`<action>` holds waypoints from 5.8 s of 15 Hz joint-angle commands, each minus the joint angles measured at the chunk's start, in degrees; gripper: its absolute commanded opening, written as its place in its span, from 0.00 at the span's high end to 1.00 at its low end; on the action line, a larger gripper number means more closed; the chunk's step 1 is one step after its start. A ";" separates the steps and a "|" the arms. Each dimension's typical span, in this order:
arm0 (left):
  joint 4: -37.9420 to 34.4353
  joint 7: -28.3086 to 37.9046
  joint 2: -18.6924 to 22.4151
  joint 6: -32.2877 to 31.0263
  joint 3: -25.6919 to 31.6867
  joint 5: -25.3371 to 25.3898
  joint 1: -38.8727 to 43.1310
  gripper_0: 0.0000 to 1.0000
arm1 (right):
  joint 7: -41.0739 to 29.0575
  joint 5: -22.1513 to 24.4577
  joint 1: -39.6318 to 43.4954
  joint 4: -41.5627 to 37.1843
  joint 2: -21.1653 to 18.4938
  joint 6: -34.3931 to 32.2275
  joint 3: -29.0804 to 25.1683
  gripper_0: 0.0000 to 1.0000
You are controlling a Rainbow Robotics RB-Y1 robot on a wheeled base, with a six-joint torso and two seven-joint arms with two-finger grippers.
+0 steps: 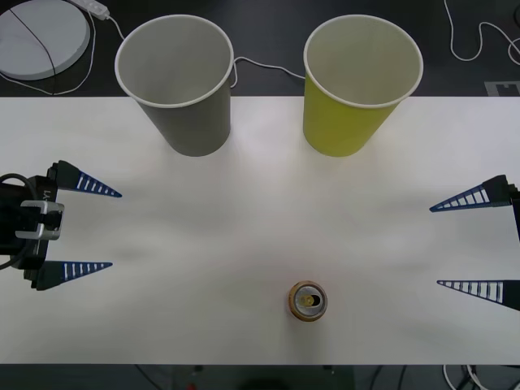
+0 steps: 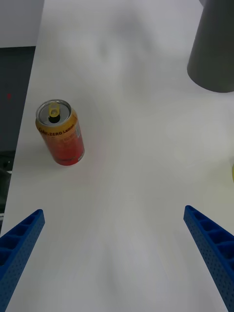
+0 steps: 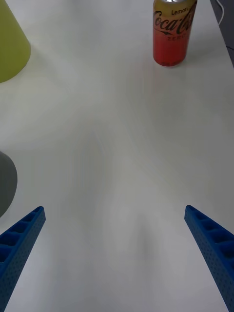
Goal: Put the can into the green bin and the plastic bottle into the gray bin
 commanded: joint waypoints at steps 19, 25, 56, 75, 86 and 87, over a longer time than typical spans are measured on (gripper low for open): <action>0.00 0.00 0.00 0.00 0.00 0.00 0.00 0.00 | 23.91 -4.13 -0.26 18.81 2.64 0.00 5.36 0.00; 0.00 0.00 0.00 0.00 0.00 0.00 0.00 0.00 | 33.13 -4.57 -1.23 28.04 8.79 0.00 6.59 0.00; 0.00 0.00 0.00 0.00 0.00 0.00 0.00 0.00 | 52.29 -20.13 -10.28 52.12 19.78 12.83 36.03 0.00; 0.00 0.00 0.00 0.00 0.00 0.00 0.00 0.00 | 52.47 -20.30 -12.83 52.03 22.41 14.77 38.94 1.00; 0.00 0.00 0.00 0.00 0.00 0.00 0.00 0.00 | 18.46 -0.44 -6.15 20.21 15.91 15.56 26.98 1.00; 0.00 0.00 0.00 0.00 0.00 0.00 0.00 0.00 | 14.15 1.58 -5.01 16.35 15.38 15.64 25.75 1.00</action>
